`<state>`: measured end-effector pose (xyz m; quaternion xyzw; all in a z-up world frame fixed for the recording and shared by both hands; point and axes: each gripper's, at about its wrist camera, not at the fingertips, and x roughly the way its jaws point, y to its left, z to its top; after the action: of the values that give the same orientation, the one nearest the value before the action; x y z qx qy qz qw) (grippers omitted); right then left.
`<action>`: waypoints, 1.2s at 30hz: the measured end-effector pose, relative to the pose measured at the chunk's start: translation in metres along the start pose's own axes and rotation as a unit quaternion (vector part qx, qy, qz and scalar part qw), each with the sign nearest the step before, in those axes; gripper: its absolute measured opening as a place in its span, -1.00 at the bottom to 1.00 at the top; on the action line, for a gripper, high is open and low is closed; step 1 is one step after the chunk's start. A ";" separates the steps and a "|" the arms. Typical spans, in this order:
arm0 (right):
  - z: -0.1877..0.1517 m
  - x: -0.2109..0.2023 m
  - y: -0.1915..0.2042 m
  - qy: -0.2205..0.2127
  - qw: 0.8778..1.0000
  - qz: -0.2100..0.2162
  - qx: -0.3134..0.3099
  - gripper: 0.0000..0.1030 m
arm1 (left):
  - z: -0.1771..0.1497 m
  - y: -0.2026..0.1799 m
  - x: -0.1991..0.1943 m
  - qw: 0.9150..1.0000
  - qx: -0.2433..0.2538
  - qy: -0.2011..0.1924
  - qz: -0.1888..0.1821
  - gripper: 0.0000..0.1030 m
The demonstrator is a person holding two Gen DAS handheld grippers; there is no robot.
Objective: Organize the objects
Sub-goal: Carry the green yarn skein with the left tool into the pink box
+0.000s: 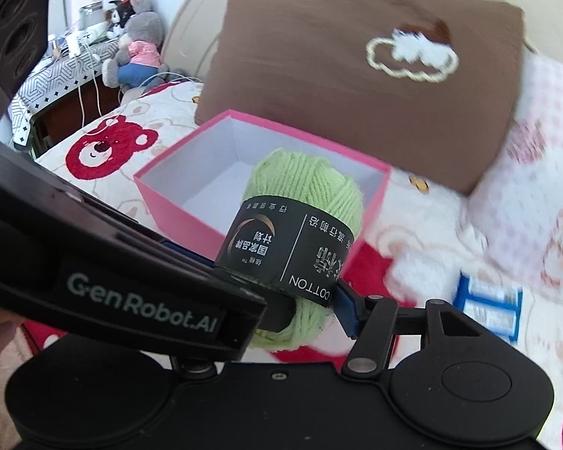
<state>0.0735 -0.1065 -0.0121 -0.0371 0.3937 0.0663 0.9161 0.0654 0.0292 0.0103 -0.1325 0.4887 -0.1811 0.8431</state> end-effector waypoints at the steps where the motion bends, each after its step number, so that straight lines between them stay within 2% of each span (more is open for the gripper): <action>1: 0.005 0.005 0.001 -0.002 1.000 0.005 0.000 0.23 | 0.004 0.005 -0.001 1.000 -0.003 -0.006 0.005 -0.18; 8: 0.036 0.032 0.016 -0.018 1.000 0.010 -0.020 0.23 | 0.041 0.044 -0.004 1.000 -0.009 -0.011 0.021 -0.16; 14: 0.065 0.058 0.016 -0.014 0.998 0.025 -0.048 0.23 | 0.067 0.077 -0.001 0.999 -0.028 -0.018 0.031 -0.18; 22: 0.096 0.096 0.030 -0.003 0.995 0.022 -0.099 0.23 | 0.090 0.115 0.012 0.997 -0.067 -0.025 0.037 -0.18; 27: 0.104 0.120 0.033 0.006 0.995 0.024 -0.096 0.23 | 0.100 0.134 0.026 0.996 -0.073 -0.019 0.047 -0.18; 36: 0.108 0.161 0.039 0.013 0.995 0.027 -0.096 0.23 | 0.108 0.173 0.050 0.995 -0.086 -0.018 0.041 -0.18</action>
<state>0.2548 -0.0404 -0.0558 -0.1152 0.3979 0.1276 0.9012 0.2126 0.1678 -0.0447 -0.1879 0.4920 -0.1009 0.8440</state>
